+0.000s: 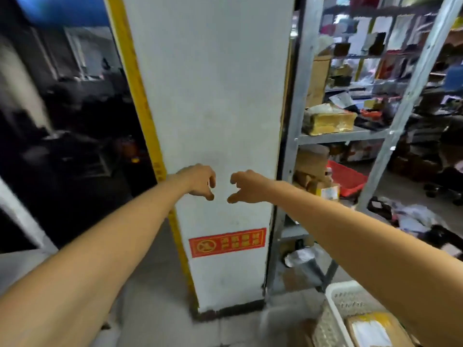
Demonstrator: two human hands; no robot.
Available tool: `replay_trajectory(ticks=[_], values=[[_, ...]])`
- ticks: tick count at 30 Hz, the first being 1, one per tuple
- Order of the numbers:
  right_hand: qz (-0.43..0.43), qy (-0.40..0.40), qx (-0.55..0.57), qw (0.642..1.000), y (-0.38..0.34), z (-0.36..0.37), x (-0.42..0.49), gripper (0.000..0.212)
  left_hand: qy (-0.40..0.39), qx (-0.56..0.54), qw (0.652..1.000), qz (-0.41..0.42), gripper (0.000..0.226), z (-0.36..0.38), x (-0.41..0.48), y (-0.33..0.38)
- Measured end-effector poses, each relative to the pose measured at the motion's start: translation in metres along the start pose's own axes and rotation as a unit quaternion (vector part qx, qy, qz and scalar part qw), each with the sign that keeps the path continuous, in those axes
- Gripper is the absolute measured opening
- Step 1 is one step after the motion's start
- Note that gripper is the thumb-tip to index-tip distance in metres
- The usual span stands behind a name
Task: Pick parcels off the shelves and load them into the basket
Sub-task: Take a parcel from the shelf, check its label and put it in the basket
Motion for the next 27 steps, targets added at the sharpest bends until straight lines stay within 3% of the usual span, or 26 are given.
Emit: replay_trajectory(ticks=[6, 12, 19, 27], values=[[-0.233, -0.026, -0.005, 0.972, -0.168, 0.023, 0.024, 0.057, -0.001, 0.036, 0.981, -0.190, 0.040, -0.029, -0.134, -0.150], [-0.398, -0.069, 0.011, 0.915, -0.323, 0.034, 0.020, 0.065, 0.026, 0.010, 0.919, -0.393, 0.038, -0.062, -0.286, -0.234], [-0.593, -0.134, 0.032, 0.793, -0.467, 0.057, -0.079, 0.040, 0.041, 0.062, 0.814, -0.577, 0.047, -0.077, -0.454, -0.221], [-0.740, -0.166, 0.056, 0.649, -0.556, 0.077, -0.261, 0.056, -0.024, 0.085, 0.657, -0.749, 0.050, -0.077, -0.650, -0.133]])
Point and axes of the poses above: each hand's wrist, its own x-axis towards the middle knuckle, its own z-axis out of the palm, y = z × x, the point moved 4 cm from there along x, towards the middle knuckle, and after that the axes turned 11 degrees about y, right-handed, at the moved point
